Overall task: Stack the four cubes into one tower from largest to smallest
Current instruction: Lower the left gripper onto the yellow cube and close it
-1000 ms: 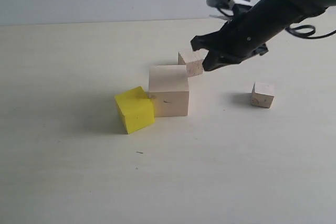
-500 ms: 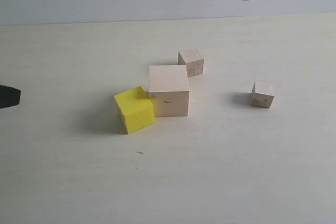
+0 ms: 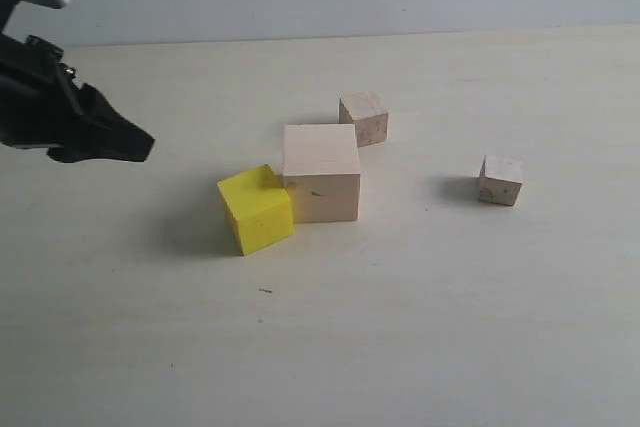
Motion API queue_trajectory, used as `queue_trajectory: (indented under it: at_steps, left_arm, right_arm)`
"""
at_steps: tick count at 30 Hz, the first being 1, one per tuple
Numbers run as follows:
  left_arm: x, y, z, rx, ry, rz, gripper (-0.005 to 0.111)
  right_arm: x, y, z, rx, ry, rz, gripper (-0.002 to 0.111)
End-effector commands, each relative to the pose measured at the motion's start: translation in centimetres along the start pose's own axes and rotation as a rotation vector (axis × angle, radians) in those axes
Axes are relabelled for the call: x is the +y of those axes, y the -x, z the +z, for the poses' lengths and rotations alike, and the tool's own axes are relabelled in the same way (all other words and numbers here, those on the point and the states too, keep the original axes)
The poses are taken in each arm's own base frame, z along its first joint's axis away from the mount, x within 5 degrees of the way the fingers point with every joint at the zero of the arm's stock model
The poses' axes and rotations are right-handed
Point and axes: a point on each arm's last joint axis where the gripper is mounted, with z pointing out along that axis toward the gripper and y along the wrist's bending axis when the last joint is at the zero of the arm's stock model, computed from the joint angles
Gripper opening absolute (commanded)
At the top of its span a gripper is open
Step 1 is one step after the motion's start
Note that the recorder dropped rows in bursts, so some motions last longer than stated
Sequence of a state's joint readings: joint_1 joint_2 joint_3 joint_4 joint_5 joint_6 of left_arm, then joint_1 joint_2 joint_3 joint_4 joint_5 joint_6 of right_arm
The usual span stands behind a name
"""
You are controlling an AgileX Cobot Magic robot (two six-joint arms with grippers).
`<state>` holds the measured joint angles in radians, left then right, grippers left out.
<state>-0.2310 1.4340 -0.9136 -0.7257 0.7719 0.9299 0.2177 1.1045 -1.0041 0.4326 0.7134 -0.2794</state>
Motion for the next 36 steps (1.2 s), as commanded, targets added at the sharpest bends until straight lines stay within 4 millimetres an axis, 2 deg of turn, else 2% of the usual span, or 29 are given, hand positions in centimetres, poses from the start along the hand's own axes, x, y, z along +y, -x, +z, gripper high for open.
queue_trajectory:
  at_steps: [1,5,10,14,18,28,36]
  left_arm:
    - [0.0,1.8,2.2,0.01,0.004,0.064,0.063]
    - [-0.1,2.9,4.4,0.122,0.012,0.221,0.067]
    - [-0.8,3.3,6.8,0.251,0.02,0.375,0.076]
    - [-1.9,3.7,8.5,0.26,0.0,0.444,0.08]
    - [-2.8,4.1,10.0,0.266,0.011,0.519,0.08]
    - [-2.8,5.0,12.3,0.248,0.023,0.531,0.08]
    - [-2.2,3.9,14.4,0.308,-0.004,0.509,0.08]
  right_arm:
    - [-0.1,-2.0,-1.8,-0.01,-0.049,0.0,0.0]
    - [0.2,-2.9,-3.2,-0.024,-0.049,-0.006,0.0]
    - [0.7,-3.5,-4.7,-0.043,-0.04,-0.01,0.0]
    - [1.0,-3.8,-5.5,-0.046,-0.034,-0.015,0.0]
    - [1.0,-4.3,-5.5,-0.031,-0.031,-0.015,0.0]
    - [1.5,-5.1,-4.8,0.003,-0.003,-0.035,0.0]
    - [1.5,-5.2,-4.8,0.005,-0.004,-0.04,0.0]
